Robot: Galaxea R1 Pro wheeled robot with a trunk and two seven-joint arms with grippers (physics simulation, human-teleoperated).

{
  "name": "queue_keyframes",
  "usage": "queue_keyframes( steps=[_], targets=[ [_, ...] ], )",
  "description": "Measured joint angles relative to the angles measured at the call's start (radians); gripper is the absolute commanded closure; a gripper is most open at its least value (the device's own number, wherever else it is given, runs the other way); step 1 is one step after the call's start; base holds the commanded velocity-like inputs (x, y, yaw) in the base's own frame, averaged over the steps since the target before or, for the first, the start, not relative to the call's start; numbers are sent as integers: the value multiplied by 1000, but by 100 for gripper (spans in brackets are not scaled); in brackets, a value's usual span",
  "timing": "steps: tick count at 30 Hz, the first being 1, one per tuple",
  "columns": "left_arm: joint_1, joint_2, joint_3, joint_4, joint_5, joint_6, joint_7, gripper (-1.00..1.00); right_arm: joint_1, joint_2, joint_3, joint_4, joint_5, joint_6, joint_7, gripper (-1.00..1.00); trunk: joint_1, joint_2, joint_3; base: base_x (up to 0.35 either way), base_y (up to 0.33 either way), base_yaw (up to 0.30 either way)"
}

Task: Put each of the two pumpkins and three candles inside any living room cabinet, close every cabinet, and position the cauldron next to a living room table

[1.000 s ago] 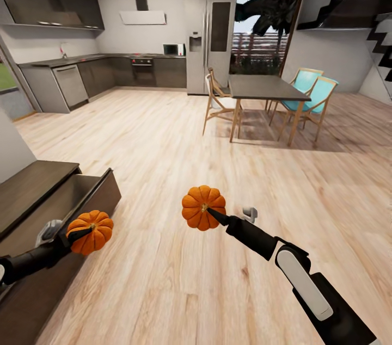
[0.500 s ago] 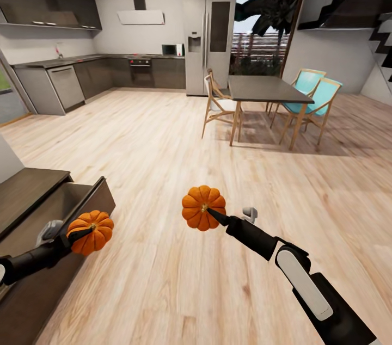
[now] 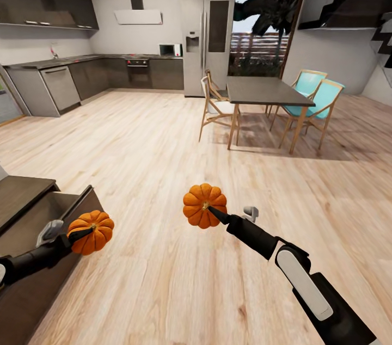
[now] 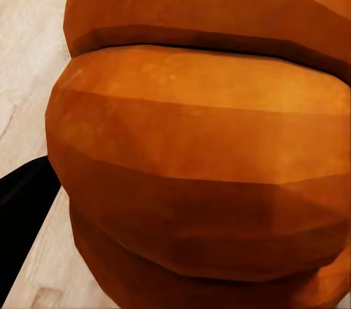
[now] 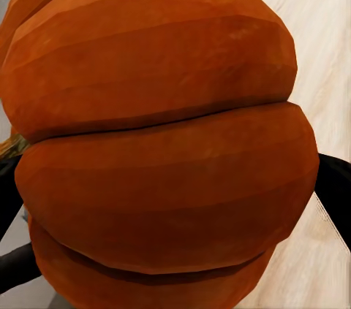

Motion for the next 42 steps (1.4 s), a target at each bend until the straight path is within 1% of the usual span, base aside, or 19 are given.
queue_keyframes(
  steps=[42],
  targets=[
    [0,0,3,0,0,-1,0,100,0,-1,0,-1,0,1,-1,100,0,0,0,252,-126,0]
  ],
)
